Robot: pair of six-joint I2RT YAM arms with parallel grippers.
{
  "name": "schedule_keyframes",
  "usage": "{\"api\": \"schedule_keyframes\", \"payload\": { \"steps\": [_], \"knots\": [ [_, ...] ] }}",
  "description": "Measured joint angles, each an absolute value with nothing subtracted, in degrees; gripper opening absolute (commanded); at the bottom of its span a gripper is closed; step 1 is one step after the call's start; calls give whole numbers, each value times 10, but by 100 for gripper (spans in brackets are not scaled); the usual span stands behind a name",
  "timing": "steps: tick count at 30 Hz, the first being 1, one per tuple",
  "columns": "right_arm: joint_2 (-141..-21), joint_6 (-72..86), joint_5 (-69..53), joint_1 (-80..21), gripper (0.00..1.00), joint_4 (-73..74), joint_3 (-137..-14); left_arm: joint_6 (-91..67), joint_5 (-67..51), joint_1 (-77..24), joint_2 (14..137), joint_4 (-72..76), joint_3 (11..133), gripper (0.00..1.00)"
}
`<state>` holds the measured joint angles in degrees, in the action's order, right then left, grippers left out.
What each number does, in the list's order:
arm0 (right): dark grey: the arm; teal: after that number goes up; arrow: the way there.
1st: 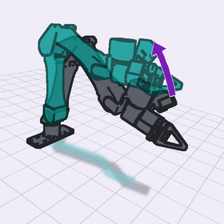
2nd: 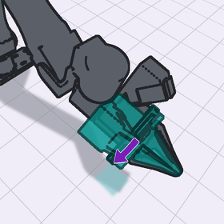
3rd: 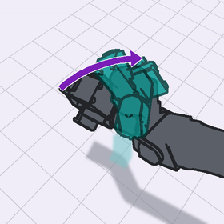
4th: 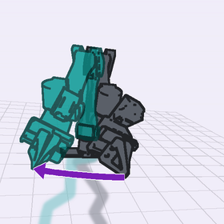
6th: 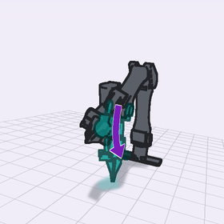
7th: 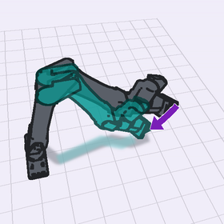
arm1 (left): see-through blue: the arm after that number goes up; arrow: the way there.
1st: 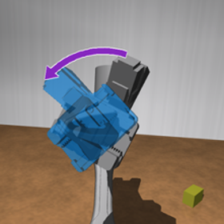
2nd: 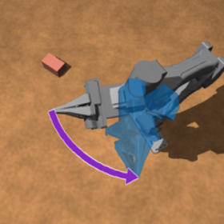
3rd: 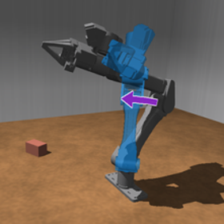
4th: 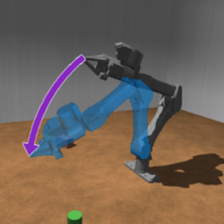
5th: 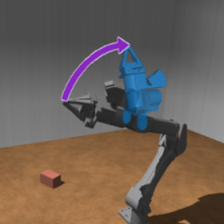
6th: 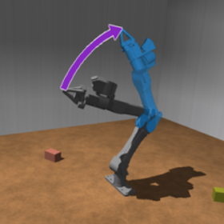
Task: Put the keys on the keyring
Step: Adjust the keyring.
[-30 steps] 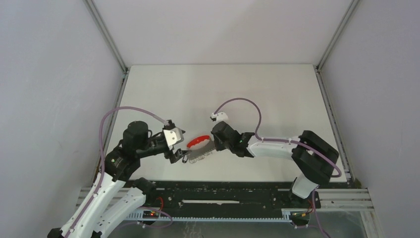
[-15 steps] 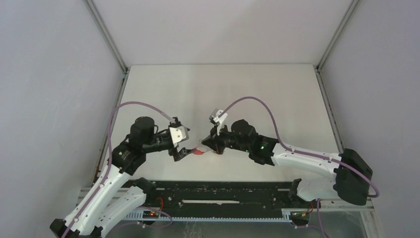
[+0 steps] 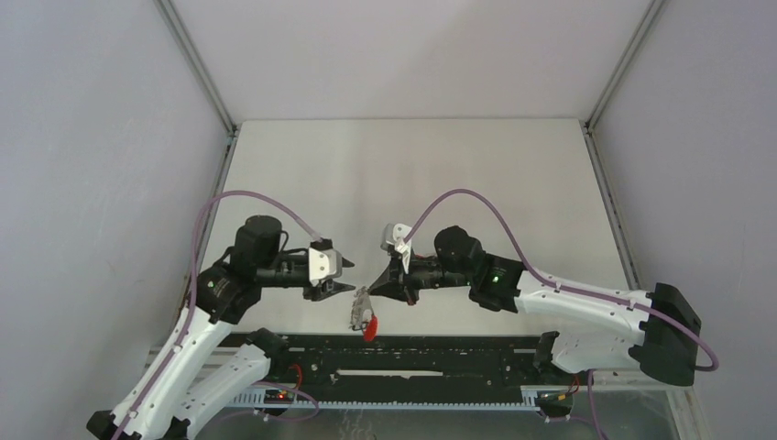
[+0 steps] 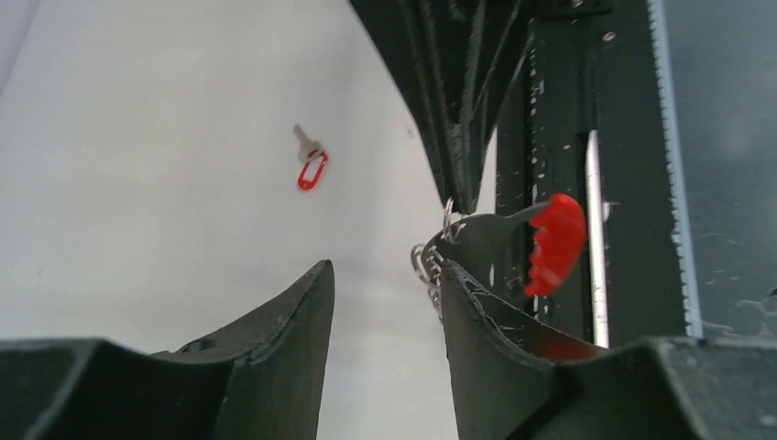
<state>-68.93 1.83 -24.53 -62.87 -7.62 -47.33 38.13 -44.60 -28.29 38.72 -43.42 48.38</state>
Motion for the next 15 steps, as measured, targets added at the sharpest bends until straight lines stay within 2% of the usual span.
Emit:
{"api": "schedule_keyframes", "payload": {
  "steps": [6,15],
  "knots": [
    [-677,18,-260,-633,0,-80,-474,388,-517,-283,379,-478,507,55],
    [-670,20,-267,-635,0,-103,-484,392,-544,-283,388,-515,508,47]
  ]
}}
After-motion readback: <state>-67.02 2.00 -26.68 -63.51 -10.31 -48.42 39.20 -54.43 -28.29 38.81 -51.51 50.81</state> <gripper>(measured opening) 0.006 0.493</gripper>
